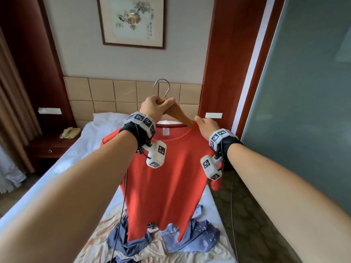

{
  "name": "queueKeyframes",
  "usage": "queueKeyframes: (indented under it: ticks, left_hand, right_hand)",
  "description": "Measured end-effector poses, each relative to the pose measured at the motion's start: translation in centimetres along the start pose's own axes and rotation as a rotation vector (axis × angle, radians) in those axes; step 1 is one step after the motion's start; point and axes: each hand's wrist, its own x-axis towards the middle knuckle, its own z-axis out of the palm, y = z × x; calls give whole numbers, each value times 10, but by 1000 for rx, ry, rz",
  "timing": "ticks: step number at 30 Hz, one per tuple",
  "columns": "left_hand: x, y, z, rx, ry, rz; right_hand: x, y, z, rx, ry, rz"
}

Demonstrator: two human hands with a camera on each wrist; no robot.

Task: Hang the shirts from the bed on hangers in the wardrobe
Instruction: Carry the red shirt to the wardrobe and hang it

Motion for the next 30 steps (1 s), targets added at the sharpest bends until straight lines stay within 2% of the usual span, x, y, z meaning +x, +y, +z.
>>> queueKeyframes:
  ticks: [4, 8, 11, 17, 21, 25, 30]
  left_hand:
    - [-11, 32, 37, -54, -86, 37]
    - [-38, 76, 77, -106, -162, 82]
    - [-66, 118, 108, -153, -234, 122]
    - [-128, 196, 161, -221, -356, 209]
    - [-175, 249, 191, -231, -510, 264]
    - [-221, 302, 224, -144, -660, 347]
    - [-278, 366, 273, 28, -736, 461]
  right_hand:
    - [-24, 11, -37, 123, 8, -123]
    - [-60, 32, -80, 11, -6, -211]
    - [-86, 56, -117, -78, 77, -173]
    - [-152, 112, -197, -99, 205, -110]
    - [-205, 156, -249, -136, 261, -66]
    - [-264, 199, -304, -196, 350, -2]
    - [-331, 250, -372, -266, 436, 111]
